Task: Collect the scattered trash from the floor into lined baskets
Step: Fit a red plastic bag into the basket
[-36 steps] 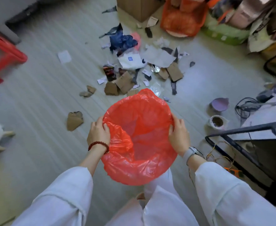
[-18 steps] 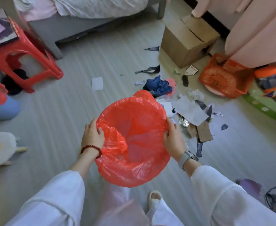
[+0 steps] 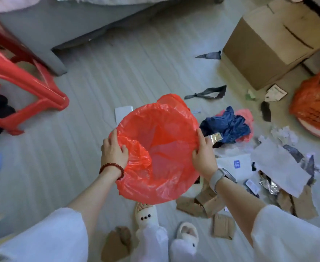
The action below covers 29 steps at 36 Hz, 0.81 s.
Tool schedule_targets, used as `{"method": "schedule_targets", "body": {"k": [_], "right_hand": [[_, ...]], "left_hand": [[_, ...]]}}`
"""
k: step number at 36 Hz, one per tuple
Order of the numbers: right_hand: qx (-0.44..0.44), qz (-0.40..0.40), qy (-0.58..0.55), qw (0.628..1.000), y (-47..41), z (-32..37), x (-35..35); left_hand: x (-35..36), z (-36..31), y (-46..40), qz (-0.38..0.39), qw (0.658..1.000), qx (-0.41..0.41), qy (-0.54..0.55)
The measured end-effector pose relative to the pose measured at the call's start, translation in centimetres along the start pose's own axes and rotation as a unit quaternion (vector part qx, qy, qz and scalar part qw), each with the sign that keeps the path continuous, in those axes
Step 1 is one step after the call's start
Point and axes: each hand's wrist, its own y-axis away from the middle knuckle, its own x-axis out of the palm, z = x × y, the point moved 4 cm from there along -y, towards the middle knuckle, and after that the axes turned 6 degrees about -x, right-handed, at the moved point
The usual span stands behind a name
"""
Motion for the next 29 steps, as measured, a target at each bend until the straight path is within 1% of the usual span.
{"method": "schedule_targets", "body": {"k": [4,6,10,13,15,18,21,25,27,29], "right_hand": [[-0.018,0.001,0.009,1.0,-5.7,-3.3,5.7],[-0.031,0.011,0.024,0.999,-7.6,-4.8,8.2],[-0.03,0.031,0.036,0.998,-10.3,-7.2,12.0],[-0.022,0.044,0.034,0.998,-11.8,-8.9,14.0],[-0.005,0.064,0.028,0.998,-12.5,-9.9,14.9],[0.016,0.119,-0.003,0.993,-12.8,-10.6,15.8],[0.039,0.153,-0.018,0.987,-12.4,-10.6,15.5],[0.047,0.134,-0.01,0.99,-11.5,-10.4,14.2],[0.055,0.12,-0.019,0.991,-10.4,-10.0,12.9],[0.08,0.113,-0.028,0.99,-8.8,-10.1,11.4]], "left_hand": [[5.3,1.9,-5.9,-0.009,1.0,0.008,-0.007],[7.8,2.8,-7.7,-0.015,1.0,0.007,-0.018],[12.0,4.4,-10.2,-0.022,1.0,-0.006,-0.015],[14.0,5.2,-11.8,-0.005,1.0,-0.009,-0.005],[15.1,5.9,-12.6,0.023,0.999,-0.025,0.014],[15.9,6.4,-13.3,0.074,0.993,-0.059,0.068],[16.2,6.0,-12.9,0.111,0.991,-0.051,0.058],[15.4,4.6,-11.6,0.114,0.993,-0.031,-0.014],[14.9,3.2,-10.3,0.103,0.993,0.004,-0.055],[14.4,1.1,-8.2,0.093,0.993,0.05,-0.057]]}}
